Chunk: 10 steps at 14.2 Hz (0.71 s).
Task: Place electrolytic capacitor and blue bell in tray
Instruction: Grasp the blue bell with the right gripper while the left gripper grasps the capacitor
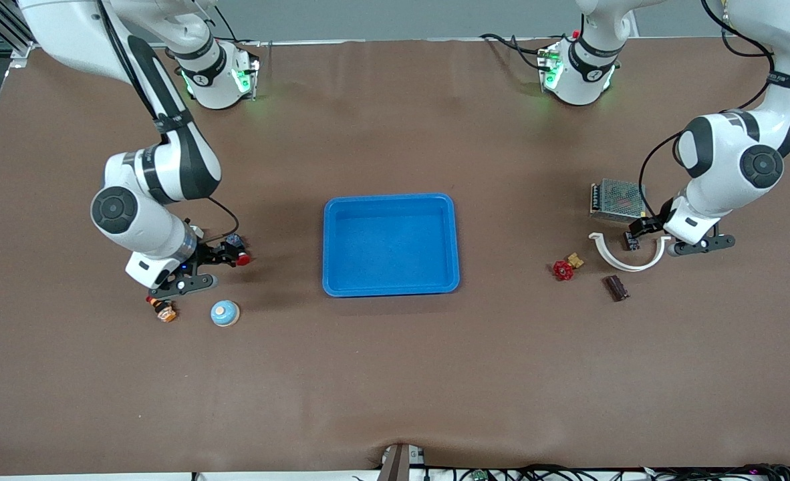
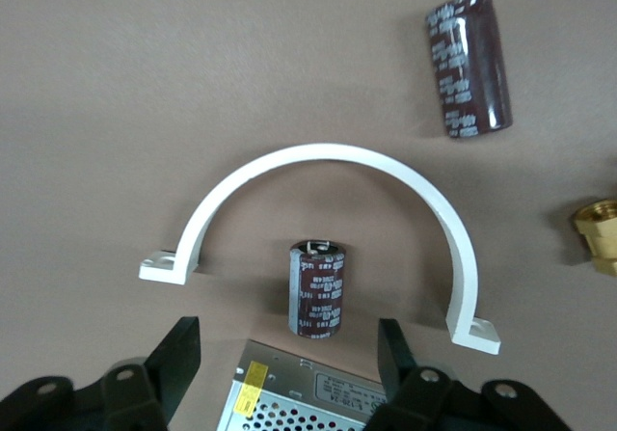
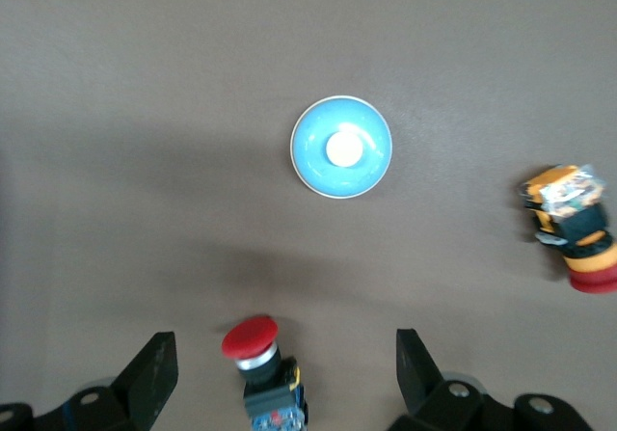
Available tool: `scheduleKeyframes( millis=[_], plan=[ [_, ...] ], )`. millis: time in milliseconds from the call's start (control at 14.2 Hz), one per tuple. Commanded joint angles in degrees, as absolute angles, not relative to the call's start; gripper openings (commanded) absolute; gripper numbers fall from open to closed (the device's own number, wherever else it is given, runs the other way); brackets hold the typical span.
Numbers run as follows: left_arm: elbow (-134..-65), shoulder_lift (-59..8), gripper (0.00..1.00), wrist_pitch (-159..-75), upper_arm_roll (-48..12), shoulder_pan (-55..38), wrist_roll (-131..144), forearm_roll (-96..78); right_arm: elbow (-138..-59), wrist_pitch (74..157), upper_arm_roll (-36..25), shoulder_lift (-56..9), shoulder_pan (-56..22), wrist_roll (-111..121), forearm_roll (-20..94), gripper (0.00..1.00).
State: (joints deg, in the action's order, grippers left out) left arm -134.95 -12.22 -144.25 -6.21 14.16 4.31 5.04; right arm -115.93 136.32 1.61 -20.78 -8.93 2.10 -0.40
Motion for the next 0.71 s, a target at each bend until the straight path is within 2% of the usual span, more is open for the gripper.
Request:
scheduleKeyframes(
  millis=[0, 353, 494, 564, 635],
  plan=[
    [-134.2, -14.2, 0.81, -144.8, -6.5, 14.0, 4.5, 6.0, -116.5, 141.0, 1.3, -22.8, -9.1, 2.6, -0.6, 1.00],
    [-133.6, -19.3, 0.70, -149.1, -6.5, 14.1, 4.6, 6.0, -109.6, 142.7, 1.3, -29.3, -9.1, 2.9, -1.5, 1.00],
    [-133.1, -20.8, 0.63, -149.8, -6.5, 14.1, 4.6, 6.0, -106.4, 142.8, 1.3, -32.7, -8.8, 3.0, -1.6, 1.00],
    [-132.9, -21.0, 0.56, -149.9, -6.5, 14.1, 4.6, 6.0, -104.9, 143.0, 1.3, -34.4, -8.6, 3.3, -1.6, 1.00],
    [-132.9, -21.0, 0.41, -149.9, -6.5, 14.1, 4.6, 6.0, -103.3, 143.3, 1.3, -36.0, -8.4, 5.1, -1.5, 1.00]
  ],
)
